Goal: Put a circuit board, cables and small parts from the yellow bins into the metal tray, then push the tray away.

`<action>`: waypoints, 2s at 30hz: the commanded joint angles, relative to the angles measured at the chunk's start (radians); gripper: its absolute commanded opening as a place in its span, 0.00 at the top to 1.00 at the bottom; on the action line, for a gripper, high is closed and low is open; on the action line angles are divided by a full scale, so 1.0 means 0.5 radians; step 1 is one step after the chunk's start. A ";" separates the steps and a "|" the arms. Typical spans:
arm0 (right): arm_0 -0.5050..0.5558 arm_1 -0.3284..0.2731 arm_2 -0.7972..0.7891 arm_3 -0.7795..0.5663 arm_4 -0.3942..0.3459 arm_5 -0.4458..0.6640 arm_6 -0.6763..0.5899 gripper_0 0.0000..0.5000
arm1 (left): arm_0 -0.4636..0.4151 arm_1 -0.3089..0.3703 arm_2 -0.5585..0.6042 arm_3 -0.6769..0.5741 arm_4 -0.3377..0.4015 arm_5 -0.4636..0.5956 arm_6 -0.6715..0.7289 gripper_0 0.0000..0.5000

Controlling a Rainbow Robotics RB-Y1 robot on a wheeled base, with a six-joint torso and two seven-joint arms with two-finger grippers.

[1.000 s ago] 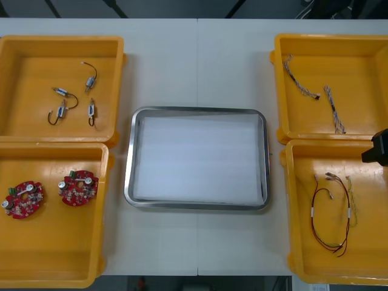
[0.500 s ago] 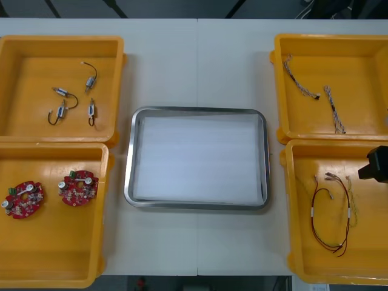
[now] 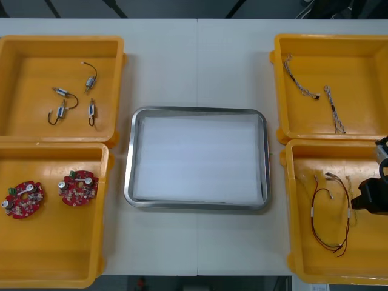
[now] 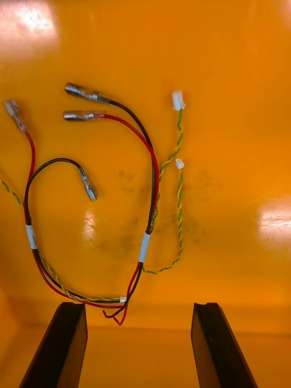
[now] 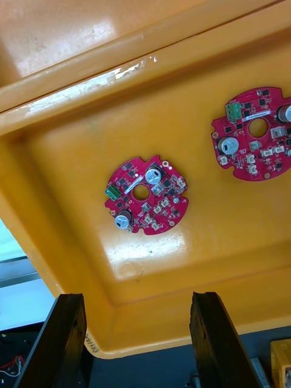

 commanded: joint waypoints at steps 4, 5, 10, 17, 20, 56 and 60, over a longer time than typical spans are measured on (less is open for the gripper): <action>0.101 -0.068 0.174 -0.060 0.070 -0.204 -0.098 0.00 | -0.026 0.071 -0.005 0.085 0.108 -0.046 0.279 0.00; 0.107 -0.068 0.195 -0.057 0.086 -0.231 -0.101 0.00 | -0.041 0.071 -0.008 0.100 0.133 -0.055 0.343 0.00; 0.122 -0.068 0.260 -0.024 0.141 -0.314 -0.104 0.00 | -0.115 0.071 -0.082 0.116 0.102 -0.055 0.595 0.00; 0.162 -0.068 0.299 0.041 0.218 -0.425 -0.082 0.00 | -0.219 0.068 -0.199 0.125 -0.011 -0.055 1.030 0.00; 0.187 -0.068 0.318 0.047 0.248 -0.446 -0.079 0.00 | -0.256 0.071 -0.229 0.149 -0.023 -0.055 1.190 0.00; 0.193 -0.068 0.480 0.127 0.347 -0.630 -0.091 1.00 | -0.498 -0.003 -1.021 0.539 -0.389 -0.669 1.487 0.00; 0.159 -0.068 0.459 0.105 0.328 -0.597 -0.082 1.00 | -0.501 -0.003 -1.085 0.557 -0.441 -0.730 1.497 0.00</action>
